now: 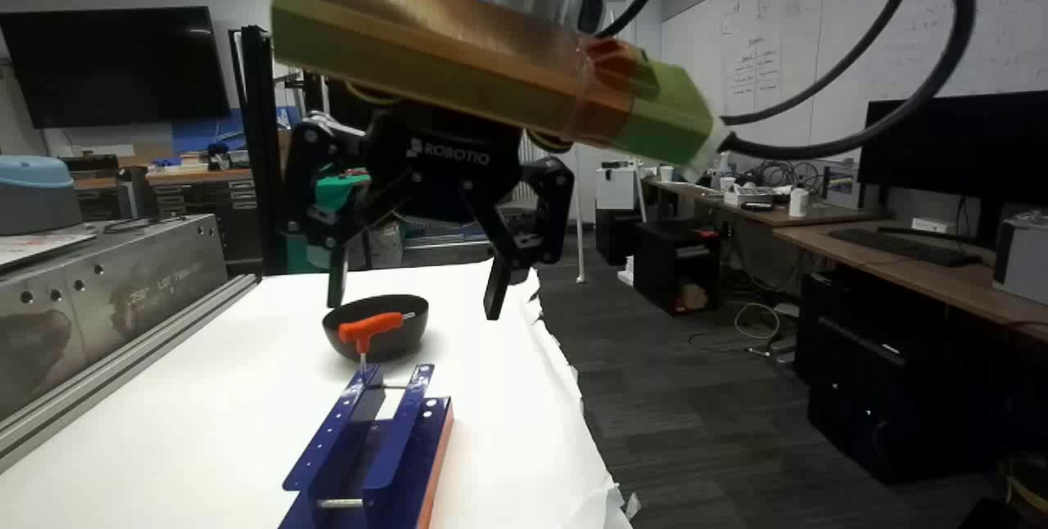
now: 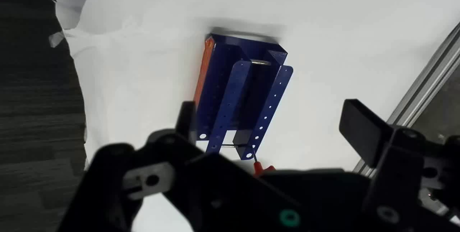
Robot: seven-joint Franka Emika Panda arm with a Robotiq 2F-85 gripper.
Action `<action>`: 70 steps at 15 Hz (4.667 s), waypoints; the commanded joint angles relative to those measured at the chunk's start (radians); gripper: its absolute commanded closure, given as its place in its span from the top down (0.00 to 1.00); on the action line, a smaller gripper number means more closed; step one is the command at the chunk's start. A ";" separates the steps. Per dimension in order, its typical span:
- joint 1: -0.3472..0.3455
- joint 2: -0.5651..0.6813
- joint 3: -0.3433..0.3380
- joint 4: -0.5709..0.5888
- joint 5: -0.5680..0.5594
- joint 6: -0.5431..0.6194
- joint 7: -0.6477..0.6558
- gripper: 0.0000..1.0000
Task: Pick up the orange object and put it in the bowl
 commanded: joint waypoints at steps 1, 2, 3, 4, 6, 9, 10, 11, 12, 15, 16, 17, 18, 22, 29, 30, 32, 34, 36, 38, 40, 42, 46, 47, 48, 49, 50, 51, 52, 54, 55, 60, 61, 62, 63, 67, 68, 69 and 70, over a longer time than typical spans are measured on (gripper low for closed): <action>-0.042 0.014 0.037 0.004 0.029 -0.002 -0.025 1.00; -0.042 0.013 0.036 0.007 0.029 -0.002 -0.025 1.00; -0.042 0.011 0.036 0.008 0.029 -0.002 -0.025 1.00; -0.042 0.011 0.036 0.009 0.029 -0.002 -0.025 1.00; -0.051 0.062 0.097 0.019 0.041 0.070 0.111 1.00; -0.038 0.164 0.210 0.051 0.062 0.157 0.336 1.00; -0.035 0.217 0.256 0.075 0.060 0.176 0.417 1.00; -0.041 0.256 0.303 0.087 0.049 0.212 0.498 1.00; -0.045 0.310 0.349 0.116 0.032 0.225 0.582 1.00; -0.060 0.465 0.454 0.212 -0.033 0.216 0.816 1.00; -0.061 0.516 0.477 0.247 -0.062 0.204 0.889 1.00; -0.057 0.562 0.490 0.286 -0.080 0.179 0.939 1.00; -0.050 0.607 0.495 0.323 -0.086 0.156 0.970 1.00; -0.031 0.748 0.493 0.450 -0.059 0.093 1.005 1.00; -0.020 0.840 0.495 0.585 0.036 -0.030 0.965 1.00; -0.017 0.831 0.497 0.592 0.052 -0.049 0.958 1.00; -0.010 0.821 0.496 0.597 0.052 -0.053 0.971 1.00; -0.004 0.826 0.494 0.607 0.026 -0.042 0.954 1.00; -0.007 0.836 0.494 0.617 0.026 -0.045 0.914 1.00; -0.010 0.842 0.493 0.622 0.036 -0.045 0.894 1.00; -0.008 0.848 0.488 0.618 0.018 -0.024 0.908 1.00; -0.006 0.865 0.481 0.617 -0.002 0.015 0.933 1.00; -0.002 0.888 0.469 0.612 -0.023 0.097 0.990 1.00; 0.001 0.894 0.465 0.609 -0.034 0.120 1.018 1.00; 0.003 0.898 0.461 0.607 -0.040 0.132 1.044 1.00; 0.004 0.900 0.459 0.603 -0.044 0.141 1.068 0.75; 0.005 0.900 0.459 0.601 -0.047 0.137 1.084 0.74; 0.005 0.900 0.459 0.600 -0.045 0.129 1.099 0.65; 0.006 0.895 0.459 0.597 -0.043 0.120 1.111 0.58; 0.007 0.886 0.460 0.593 -0.043 0.102 1.127 0.42; 0.008 0.883 0.460 0.592 -0.044 0.097 1.132 0.35; 0.003 0.829 0.459 0.587 -0.048 0.054 1.131 0.10; 0.003 0.805 0.460 0.584 -0.052 0.039 1.129 0.15; 0.004 0.775 0.462 0.584 -0.056 0.015 1.124 0.15; 0.003 0.750 0.466 0.586 -0.053 -0.010 1.114 0.15; -0.004 0.662 0.488 0.631 -0.012 -0.133 1.032 0.15; -0.005 0.639 0.491 0.632 -0.005 -0.127 0.996 0.15; -0.006 0.622 0.493 0.627 0.014 -0.102 0.971 0.14; -0.006 0.606 0.494 0.614 0.028 -0.063 0.942 0.13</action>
